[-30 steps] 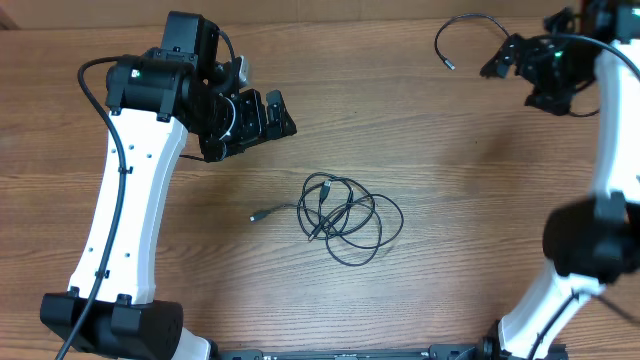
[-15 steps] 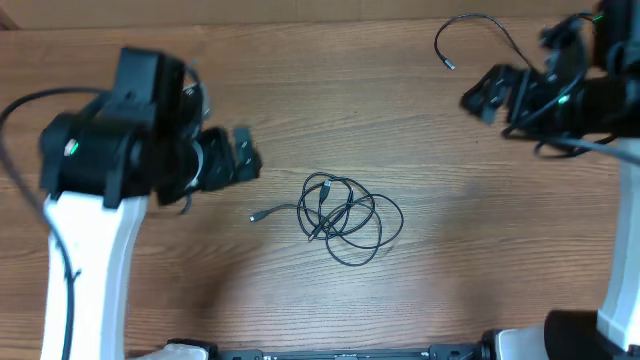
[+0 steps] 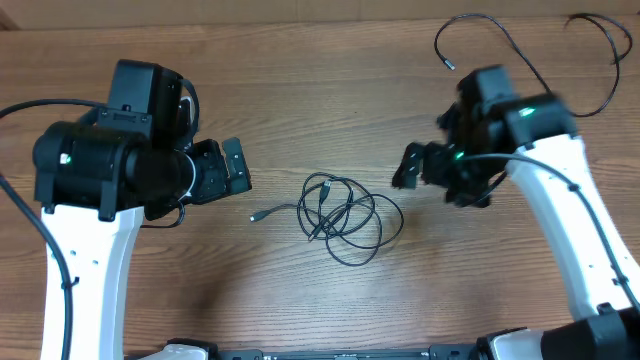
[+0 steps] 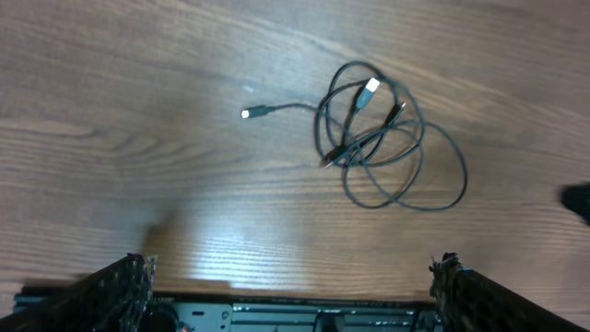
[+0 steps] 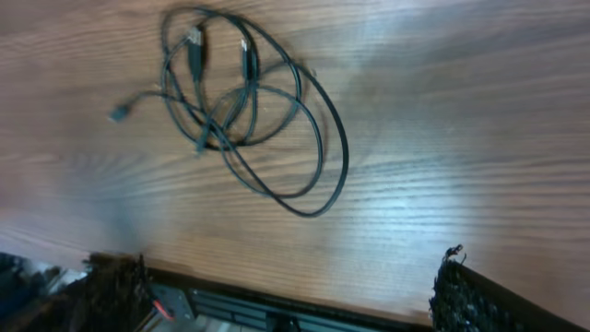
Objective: Untangle cables
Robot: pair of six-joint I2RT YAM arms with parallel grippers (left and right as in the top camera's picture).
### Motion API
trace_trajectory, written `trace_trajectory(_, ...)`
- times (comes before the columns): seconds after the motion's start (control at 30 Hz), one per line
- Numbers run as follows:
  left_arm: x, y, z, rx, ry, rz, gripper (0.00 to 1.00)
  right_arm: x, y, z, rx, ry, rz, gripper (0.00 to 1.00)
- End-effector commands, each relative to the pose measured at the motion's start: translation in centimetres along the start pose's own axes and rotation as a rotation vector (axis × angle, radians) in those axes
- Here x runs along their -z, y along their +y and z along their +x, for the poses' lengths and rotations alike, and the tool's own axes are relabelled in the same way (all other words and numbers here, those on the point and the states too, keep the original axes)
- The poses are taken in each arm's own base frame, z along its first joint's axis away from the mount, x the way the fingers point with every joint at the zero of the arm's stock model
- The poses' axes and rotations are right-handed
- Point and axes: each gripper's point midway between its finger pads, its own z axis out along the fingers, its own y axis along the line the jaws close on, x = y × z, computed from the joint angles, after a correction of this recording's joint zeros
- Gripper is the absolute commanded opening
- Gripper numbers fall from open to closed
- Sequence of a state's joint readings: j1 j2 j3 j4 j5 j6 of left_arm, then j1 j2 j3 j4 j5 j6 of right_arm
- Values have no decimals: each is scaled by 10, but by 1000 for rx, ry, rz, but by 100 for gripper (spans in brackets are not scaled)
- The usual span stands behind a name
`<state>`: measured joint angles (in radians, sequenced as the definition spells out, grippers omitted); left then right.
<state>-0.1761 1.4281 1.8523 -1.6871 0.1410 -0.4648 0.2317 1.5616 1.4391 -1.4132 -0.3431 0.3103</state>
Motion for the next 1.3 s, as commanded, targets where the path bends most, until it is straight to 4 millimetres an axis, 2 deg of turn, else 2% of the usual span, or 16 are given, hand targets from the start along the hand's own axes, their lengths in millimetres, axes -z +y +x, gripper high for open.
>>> trace_trajectory(0.0,-11,5,3,6,38,-30,100,-28,-6,11,-78,41,-3,100)
trace_trajectory(0.1,-14,6,5,-4,49,-35,99,-54,-14,16,-110,59,-8,99)
trace_trajectory(0.2,-14,5,3,-10,44,-32,99,-74,-18,18,-148,63,-29,89)
trace_trajectory(0.37,-14,4,1,-11,36,-27,99,-98,-30,23,-228,67,-26,78)
trace_trajectory(0.47,-14,3,0,-11,31,-25,100,-109,-29,27,-215,72,-45,76)
trace_trajectory(0.53,-15,3,-2,-10,29,-23,100,-114,-29,29,-215,73,-49,70)
trace_trajectory(0.67,-16,-2,-1,-8,42,0,99,-122,-25,29,-221,60,-59,51)
trace_trajectory(0.73,-17,-2,-1,-9,45,-2,100,-123,-21,28,-210,54,-69,37)
trace_trajectory(0.8,-18,-2,-1,-11,46,-3,100,-123,-15,28,-199,59,-98,16)
trace_trajectory(0.87,-18,-2,-1,-11,46,-3,100,-122,-6,27,-189,67,-145,4)
trace_trajectory(0.97,-18,-2,-1,-11,46,-3,99,-113,16,23,-142,77,-243,4)
trace_trajectory(1.03,-18,-2,-1,-11,46,-3,100,-100,33,16,-84,65,-311,4)
trace_trajectory(1.17,-18,-2,-1,-11,47,-3,100,-60,69,0,3,22,-404,4)
trace_trajectory(1.27,-18,-2,-1,-11,46,-3,100,-17,96,-10,106,-28,-457,4)
